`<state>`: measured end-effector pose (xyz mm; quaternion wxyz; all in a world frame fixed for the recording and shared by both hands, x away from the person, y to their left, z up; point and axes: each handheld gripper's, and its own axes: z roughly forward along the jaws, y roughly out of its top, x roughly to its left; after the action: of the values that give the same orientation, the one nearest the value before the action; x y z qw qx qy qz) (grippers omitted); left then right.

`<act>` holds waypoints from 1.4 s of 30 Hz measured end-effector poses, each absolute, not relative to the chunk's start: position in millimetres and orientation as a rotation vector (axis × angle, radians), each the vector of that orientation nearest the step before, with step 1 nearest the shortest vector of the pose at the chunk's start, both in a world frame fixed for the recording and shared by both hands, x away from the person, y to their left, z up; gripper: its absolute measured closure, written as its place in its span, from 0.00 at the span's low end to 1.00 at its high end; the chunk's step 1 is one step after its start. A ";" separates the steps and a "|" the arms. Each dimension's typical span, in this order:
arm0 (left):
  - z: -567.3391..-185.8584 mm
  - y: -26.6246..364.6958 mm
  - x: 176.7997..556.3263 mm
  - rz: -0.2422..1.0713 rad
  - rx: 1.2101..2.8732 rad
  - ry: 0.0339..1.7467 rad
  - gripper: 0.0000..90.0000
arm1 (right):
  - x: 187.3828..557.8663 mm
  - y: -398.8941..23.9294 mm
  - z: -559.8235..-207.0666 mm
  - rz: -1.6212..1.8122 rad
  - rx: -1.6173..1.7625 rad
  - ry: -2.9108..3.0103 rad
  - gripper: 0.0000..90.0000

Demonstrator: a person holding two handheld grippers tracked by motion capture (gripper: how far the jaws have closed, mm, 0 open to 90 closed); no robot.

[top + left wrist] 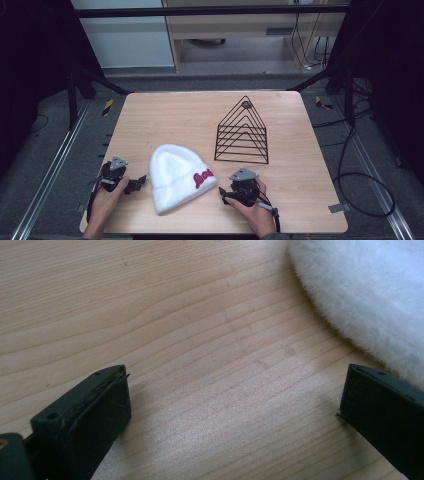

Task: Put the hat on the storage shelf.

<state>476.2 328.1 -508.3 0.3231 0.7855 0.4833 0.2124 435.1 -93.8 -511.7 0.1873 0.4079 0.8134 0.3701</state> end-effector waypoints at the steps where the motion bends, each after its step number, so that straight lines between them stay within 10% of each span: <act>1: -508.3 328.1 476.2 0.557 2.061 1.268 0.00 | 435.1 -93.8 -511.7 1.041 1.149 2.288 0.23; 30: -421.1 259.6 541.6 0.422 2.215 1.092 0.12 | 434.9 -93.6 -511.7 1.041 1.157 2.283 0.23; 42: -444.8 261.0 570.7 0.365 2.254 1.132 0.36 | 434.2 -93.3 -511.5 1.036 1.168 2.272 0.24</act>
<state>570.7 261.0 -444.8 0.2924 0.8458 0.4247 0.1370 434.2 -93.3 -511.5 0.1910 0.4159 0.8090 0.3688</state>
